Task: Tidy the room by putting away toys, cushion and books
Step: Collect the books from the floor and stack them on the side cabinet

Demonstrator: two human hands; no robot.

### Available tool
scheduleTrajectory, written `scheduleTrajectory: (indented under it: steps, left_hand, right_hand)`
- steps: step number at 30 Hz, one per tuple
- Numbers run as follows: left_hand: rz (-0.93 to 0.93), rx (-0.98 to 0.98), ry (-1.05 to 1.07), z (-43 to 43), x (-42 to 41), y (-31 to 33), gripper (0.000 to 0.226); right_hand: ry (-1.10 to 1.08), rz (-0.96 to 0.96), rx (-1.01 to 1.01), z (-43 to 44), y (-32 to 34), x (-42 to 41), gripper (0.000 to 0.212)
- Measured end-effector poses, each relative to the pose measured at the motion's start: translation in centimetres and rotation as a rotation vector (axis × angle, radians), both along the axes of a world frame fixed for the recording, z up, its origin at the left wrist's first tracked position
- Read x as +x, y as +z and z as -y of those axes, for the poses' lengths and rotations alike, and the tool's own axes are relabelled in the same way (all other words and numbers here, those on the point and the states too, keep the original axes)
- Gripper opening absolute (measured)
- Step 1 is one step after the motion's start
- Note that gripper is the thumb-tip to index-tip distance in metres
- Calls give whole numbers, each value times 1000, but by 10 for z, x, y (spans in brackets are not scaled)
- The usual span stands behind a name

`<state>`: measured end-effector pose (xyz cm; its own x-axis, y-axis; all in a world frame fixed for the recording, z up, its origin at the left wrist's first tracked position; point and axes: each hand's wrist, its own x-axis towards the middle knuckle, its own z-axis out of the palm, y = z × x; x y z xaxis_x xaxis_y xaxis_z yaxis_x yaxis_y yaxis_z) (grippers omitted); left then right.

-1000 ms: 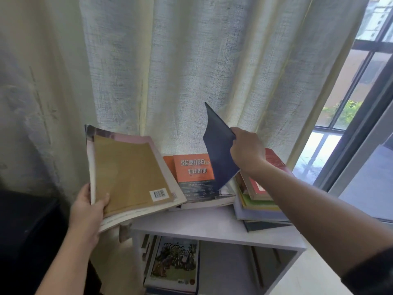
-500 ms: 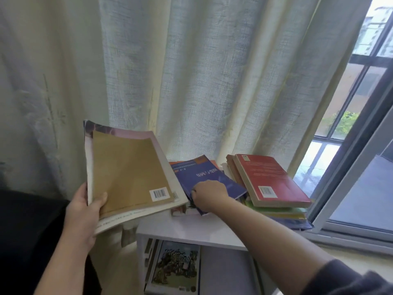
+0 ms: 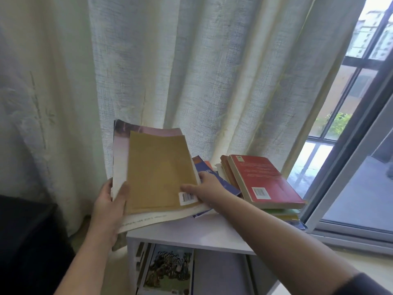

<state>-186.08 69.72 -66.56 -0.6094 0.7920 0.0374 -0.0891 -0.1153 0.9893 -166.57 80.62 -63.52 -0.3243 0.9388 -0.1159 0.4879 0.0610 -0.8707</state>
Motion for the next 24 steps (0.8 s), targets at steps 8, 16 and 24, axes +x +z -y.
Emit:
scheduleTrajectory:
  steps: [8, 16, 24]
  left_hand:
    - [57, -113, -6, -10, -5, 1, 27]
    - [-167, -422, -96, -10, -11, -15, 39]
    - [-223, -258, -15, -1, -20, -3, 48]
  right_hand:
    - [-136, 158, 277, -8, 19, 31, 27]
    - [-238, 62, 384, -17, 38, 47, 34]
    - [-225, 754, 968, -27, 64, 49, 70]
